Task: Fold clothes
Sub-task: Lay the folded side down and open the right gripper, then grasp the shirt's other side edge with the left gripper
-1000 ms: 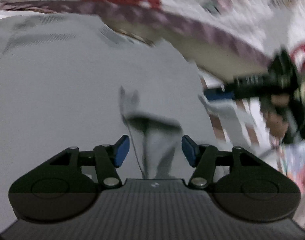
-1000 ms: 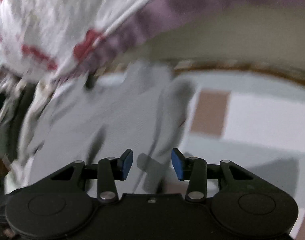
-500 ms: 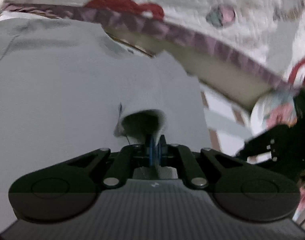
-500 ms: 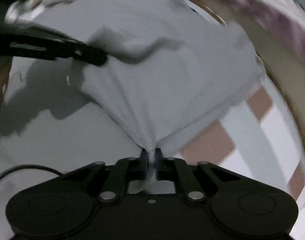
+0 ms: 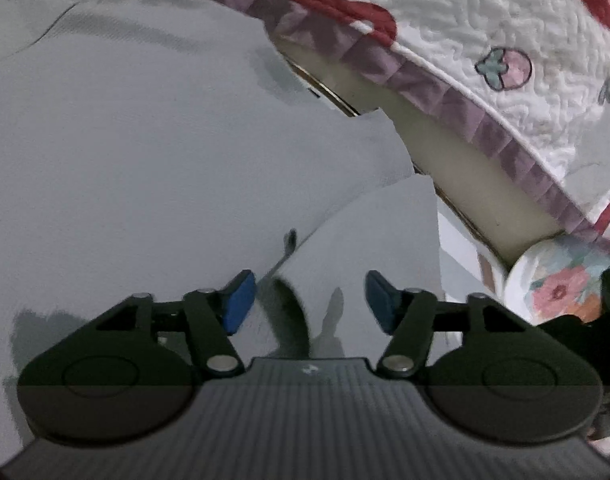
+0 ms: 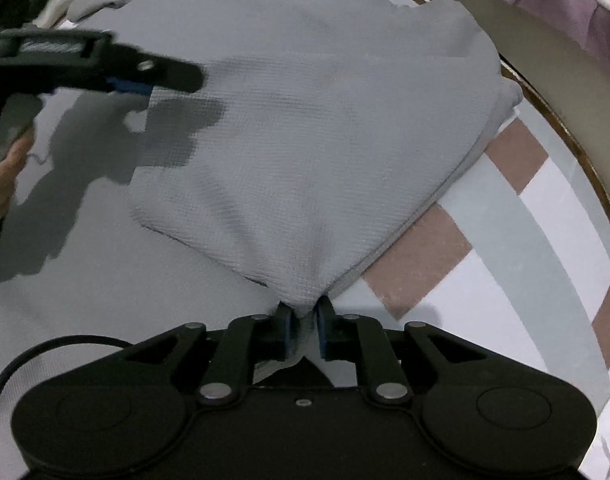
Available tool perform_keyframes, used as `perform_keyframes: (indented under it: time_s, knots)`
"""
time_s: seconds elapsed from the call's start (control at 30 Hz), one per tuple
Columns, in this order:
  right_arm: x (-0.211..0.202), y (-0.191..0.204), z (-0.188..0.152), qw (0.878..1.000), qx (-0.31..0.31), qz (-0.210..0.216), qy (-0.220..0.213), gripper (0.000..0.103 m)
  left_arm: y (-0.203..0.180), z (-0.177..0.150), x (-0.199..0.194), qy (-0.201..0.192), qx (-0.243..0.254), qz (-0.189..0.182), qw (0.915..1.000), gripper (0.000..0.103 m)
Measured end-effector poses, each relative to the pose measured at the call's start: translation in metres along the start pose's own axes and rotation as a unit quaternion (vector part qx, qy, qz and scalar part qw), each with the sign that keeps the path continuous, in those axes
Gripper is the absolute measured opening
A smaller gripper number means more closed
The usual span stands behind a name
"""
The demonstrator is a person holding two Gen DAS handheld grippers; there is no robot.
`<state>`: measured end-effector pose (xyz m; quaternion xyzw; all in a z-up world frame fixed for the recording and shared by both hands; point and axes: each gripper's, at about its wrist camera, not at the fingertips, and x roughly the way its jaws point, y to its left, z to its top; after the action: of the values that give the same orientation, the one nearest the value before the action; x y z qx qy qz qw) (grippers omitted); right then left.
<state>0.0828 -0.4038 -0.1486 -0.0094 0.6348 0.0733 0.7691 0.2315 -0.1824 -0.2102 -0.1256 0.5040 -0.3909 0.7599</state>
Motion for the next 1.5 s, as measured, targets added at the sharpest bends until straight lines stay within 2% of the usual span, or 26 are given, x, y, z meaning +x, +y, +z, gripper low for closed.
perform_keyframes:
  time_s: [0.03, 0.1, 0.17, 0.2, 0.23, 0.27, 0.3, 0.37, 0.5, 0.57, 0.6, 0.7, 0.8, 0.87, 0.93, 0.97, 1.03, 1.13, 1.17, 1.23, 1.3, 1.33, 1.4, 1.5]
  knots:
    - [0.0, -0.002, -0.001, 1.0, -0.002, 0.008, 0.003, 0.017, -0.007, 0.002, 0.003, 0.012, 0.016, 0.019, 0.9996, 0.002]
    - [0.0, -0.003, -0.004, 1.0, -0.006, 0.016, 0.007, 0.013, -0.023, 0.002, -0.01, -0.006, 0.035, 0.061, 0.9975, 0.002]
    - [0.0, -0.005, -0.005, 1.0, -0.008, 0.021, 0.009, 0.009, -0.039, -0.001, -0.025, -0.044, 0.065, 0.075, 0.9941, 0.004]
    - [0.0, -0.004, -0.004, 1.0, -0.007, 0.02, 0.012, 0.009, -0.044, -0.003, -0.027, -0.047, 0.08, 0.09, 0.9917, 0.008]
    - [0.0, -0.003, -0.002, 1.0, -0.007, 0.02, 0.014, 0.009, -0.046, -0.004, -0.024, -0.037, 0.092, 0.105, 0.9894, 0.012]
    - [0.001, -0.002, -0.001, 1.0, -0.011, 0.016, 0.017, 0.008, -0.044, -0.006, -0.019, -0.023, 0.1, 0.118, 0.9876, 0.026]
    - [0.002, 0.0, -0.001, 1.0, -0.015, 0.012, 0.02, 0.008, -0.041, -0.007, -0.016, -0.011, 0.104, 0.131, 0.9859, 0.035]
    - [0.004, 0.004, -0.001, 0.999, -0.025, 0.005, 0.022, 0.009, -0.03, -0.011, -0.014, 0.008, 0.094, 0.148, 0.9845, 0.035]
    - [0.001, 0.006, -0.006, 0.998, -0.036, 0.012, 0.042, 0.015, -0.015, -0.016, -0.033, 0.032, 0.091, 0.147, 0.9845, 0.034]
    - [-0.002, 0.008, -0.011, 0.997, -0.042, 0.023, 0.055, 0.028, -0.009, -0.018, -0.048, 0.052, 0.092, 0.15, 0.983, 0.035]
    - [-0.005, 0.011, -0.012, 0.997, -0.045, 0.025, 0.049, 0.029, -0.003, -0.018, -0.06, 0.058, 0.088, 0.152, 0.9828, 0.035]
    - [-0.025, 0.018, -0.011, 0.998, -0.043, 0.036, 0.008, 0.029, 0.029, -0.015, -0.1, 0.058, 0.053, 0.163, 0.9834, 0.035]
    - [-0.049, 0.03, 0.003, 0.996, -0.037, 0.049, -0.057, 0.036, 0.07, -0.007, -0.142, 0.02, 0.007, 0.171, 0.9851, 0.036]
    - [-0.062, 0.029, 0.017, 0.993, -0.029, 0.037, -0.108, 0.052, 0.097, 0.0, -0.163, -0.011, -0.029, 0.176, 0.984, 0.036]
    - [-0.059, 0.037, 0.026, 0.988, -0.016, 0.003, -0.154, 0.053, 0.128, 0.009, -0.178, -0.043, -0.084, 0.165, 0.9817, 0.036]
    - [-0.057, 0.042, 0.031, 0.984, -0.01, -0.015, -0.177, 0.053, 0.143, 0.014, -0.182, -0.058, -0.115, 0.154, 0.9796, 0.036]
    - [-0.054, 0.048, 0.039, 0.976, 0.001, -0.046, -0.215, 0.053, 0.174, 0.023, -0.185, -0.095, -0.188, 0.127, 0.9692, 0.038]
    - [-0.047, 0.053, 0.048, 0.961, 0.02, -0.075, -0.266, 0.053, 0.207, 0.041, -0.177, -0.133, -0.243, 0.126, 0.9525, 0.039]
    - [-0.044, 0.054, 0.051, 0.955, 0.03, -0.078, -0.285, 0.053, 0.212, 0.048, -0.172, -0.134, -0.234, 0.139, 0.9528, 0.043]
    - [-0.041, 0.058, 0.053, 0.944, 0.048, -0.073, -0.318, 0.053, 0.216, 0.062, -0.159, -0.121, -0.196, 0.182, 0.956, 0.044]
    - [-0.037, 0.06, 0.058, 0.934, 0.059, -0.068, -0.346, 0.053, 0.22, 0.069, -0.152, -0.115, -0.179, 0.207, 0.955, 0.044]
    - [-0.031, 0.061, 0.057, 0.933, 0.056, -0.07, -0.349, 0.053, 0.222, 0.072, -0.15, -0.116, -0.176, 0.213, 0.9541, 0.044]
    - [-0.024, 0.064, 0.052, 0.935, 0.034, -0.077, -0.344, 0.053, 0.229, 0.073, -0.151, -0.135, -0.19, 0.201, 0.9514, 0.051]
    - [-0.009, 0.068, 0.052, 0.936, 0.005, -0.096, -0.338, 0.053, 0.233, 0.082, -0.147, -0.153, -0.199, 0.199, 0.9473, 0.053]
